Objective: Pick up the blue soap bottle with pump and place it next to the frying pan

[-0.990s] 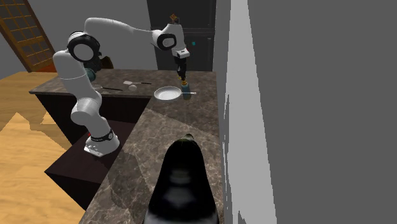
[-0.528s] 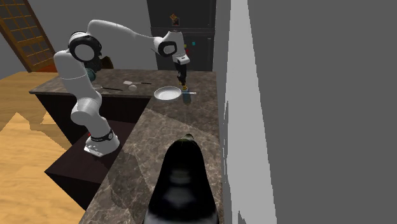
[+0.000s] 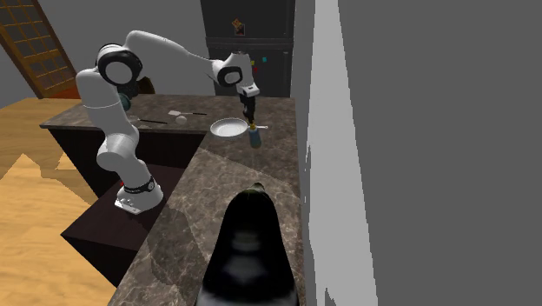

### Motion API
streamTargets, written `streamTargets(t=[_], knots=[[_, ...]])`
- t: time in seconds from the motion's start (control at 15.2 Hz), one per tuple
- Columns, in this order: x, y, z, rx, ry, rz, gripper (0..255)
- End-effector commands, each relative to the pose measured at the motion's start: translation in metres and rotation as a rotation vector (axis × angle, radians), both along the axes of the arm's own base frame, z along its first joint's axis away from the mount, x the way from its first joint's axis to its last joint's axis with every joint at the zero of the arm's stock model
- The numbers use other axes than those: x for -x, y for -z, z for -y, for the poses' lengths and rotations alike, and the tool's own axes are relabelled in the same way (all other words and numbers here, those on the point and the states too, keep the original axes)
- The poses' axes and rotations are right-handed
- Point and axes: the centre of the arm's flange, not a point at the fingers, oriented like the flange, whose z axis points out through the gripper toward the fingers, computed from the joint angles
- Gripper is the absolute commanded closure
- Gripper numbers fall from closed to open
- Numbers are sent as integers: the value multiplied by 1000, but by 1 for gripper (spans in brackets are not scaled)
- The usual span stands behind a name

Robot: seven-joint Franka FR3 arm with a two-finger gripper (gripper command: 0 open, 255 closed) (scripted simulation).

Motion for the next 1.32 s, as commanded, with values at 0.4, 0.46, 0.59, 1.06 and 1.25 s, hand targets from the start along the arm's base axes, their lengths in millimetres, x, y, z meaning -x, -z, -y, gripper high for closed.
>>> streamTargets(t=[0.4,0.46,0.59,1.06,1.25], knots=[[0,34,0,0,0,1,255],[0,34,0,0,0,1,255],[0,34,0,0,0,1,255],[-1,36,-1,0,0,1,0],[2,21,1,0,0,1,0]])
